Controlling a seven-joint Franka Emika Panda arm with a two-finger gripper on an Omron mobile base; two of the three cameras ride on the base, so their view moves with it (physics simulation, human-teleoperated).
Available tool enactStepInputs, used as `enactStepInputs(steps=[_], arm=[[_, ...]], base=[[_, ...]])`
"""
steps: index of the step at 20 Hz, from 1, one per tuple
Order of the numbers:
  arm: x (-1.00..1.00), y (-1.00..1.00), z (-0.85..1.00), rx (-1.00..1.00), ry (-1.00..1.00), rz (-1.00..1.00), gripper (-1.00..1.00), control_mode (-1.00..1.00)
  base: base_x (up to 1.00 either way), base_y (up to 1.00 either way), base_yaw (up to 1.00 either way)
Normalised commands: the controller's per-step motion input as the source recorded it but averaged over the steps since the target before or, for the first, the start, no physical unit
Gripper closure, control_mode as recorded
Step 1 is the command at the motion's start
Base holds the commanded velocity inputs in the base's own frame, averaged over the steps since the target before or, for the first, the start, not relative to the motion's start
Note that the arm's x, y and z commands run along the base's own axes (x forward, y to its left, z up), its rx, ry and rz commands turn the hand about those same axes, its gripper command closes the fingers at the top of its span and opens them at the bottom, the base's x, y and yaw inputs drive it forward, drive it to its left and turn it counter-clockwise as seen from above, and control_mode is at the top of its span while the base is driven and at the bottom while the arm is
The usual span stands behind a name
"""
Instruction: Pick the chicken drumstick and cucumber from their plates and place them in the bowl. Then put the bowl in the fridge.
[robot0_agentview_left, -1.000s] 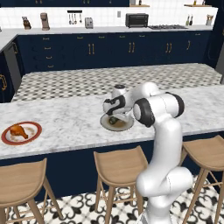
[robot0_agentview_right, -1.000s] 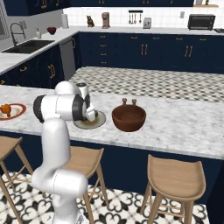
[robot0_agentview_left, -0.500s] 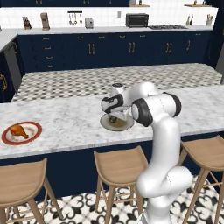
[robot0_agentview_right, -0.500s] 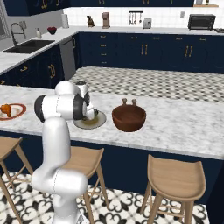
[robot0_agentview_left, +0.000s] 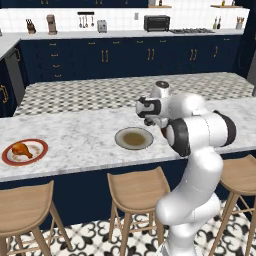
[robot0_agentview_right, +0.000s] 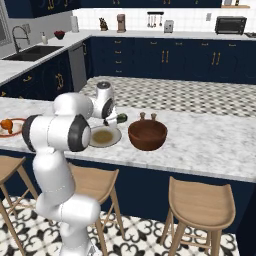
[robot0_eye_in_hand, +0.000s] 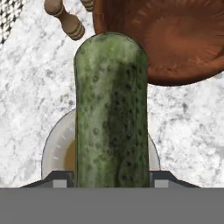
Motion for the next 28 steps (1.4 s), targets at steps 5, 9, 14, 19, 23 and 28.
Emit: enactStepInputs(steps=[5,9,14,19,23,28], arm=[[-0.1,-1.0,0.44,0.0,0.0,-0.44,1.0,-1.0],[0.22,-0.94,-0.1,-0.01,0.07,-0.29,1.0,-1.0],[0.51,-0.78,-0.2,0.0,0.0,-0.1,-1.0,-1.0],[-0.03,-0.07,-0.07,0.0,0.03,0.0,-1.0,-1.0],[-0.3,0.0,0.01,0.19,0.27,0.0,-1.0,-1.0],[-0.95,0.04,0.93,0.17,0.07,0.03,-1.0,-1.0]], base=[[0.0,0.0,0.0],[0.0,0.0,0.0],[0.0,0.0,0.0],[0.0,0.0,0.0],[0.0,0.0,0.0],[0.0,0.0,0.0]])
